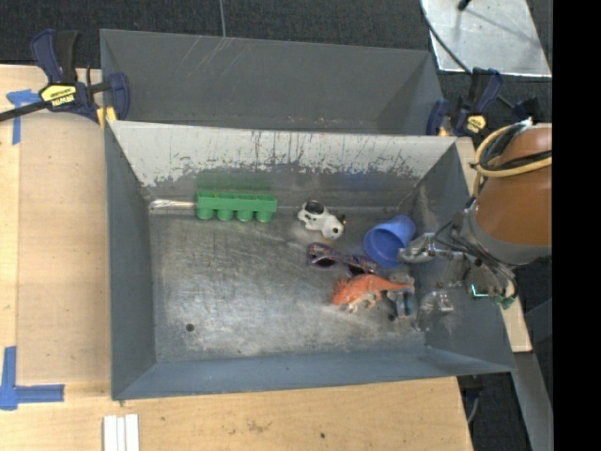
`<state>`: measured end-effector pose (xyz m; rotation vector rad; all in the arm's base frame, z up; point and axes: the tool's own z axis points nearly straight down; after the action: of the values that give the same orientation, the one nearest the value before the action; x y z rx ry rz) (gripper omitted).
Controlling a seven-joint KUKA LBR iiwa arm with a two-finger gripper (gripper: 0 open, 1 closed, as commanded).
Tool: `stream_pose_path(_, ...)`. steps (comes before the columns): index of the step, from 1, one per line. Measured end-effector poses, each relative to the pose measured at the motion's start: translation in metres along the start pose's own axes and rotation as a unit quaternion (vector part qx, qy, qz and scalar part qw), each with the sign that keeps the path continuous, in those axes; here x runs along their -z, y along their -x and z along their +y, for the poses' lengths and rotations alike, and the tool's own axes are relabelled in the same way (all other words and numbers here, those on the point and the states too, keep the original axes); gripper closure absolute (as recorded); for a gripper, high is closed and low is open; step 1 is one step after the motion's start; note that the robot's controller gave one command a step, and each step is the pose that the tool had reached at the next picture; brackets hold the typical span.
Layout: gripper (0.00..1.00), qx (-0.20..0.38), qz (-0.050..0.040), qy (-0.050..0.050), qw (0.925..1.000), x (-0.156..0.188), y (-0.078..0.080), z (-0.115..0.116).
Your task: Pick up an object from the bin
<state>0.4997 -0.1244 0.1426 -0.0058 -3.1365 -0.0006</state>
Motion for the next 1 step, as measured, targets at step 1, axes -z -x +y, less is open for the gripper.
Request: stream_pose_path(1, 0.0, 0.002, -0.0039, -0.001, 1.0, 0.0041, 0.0021, 0.0004)
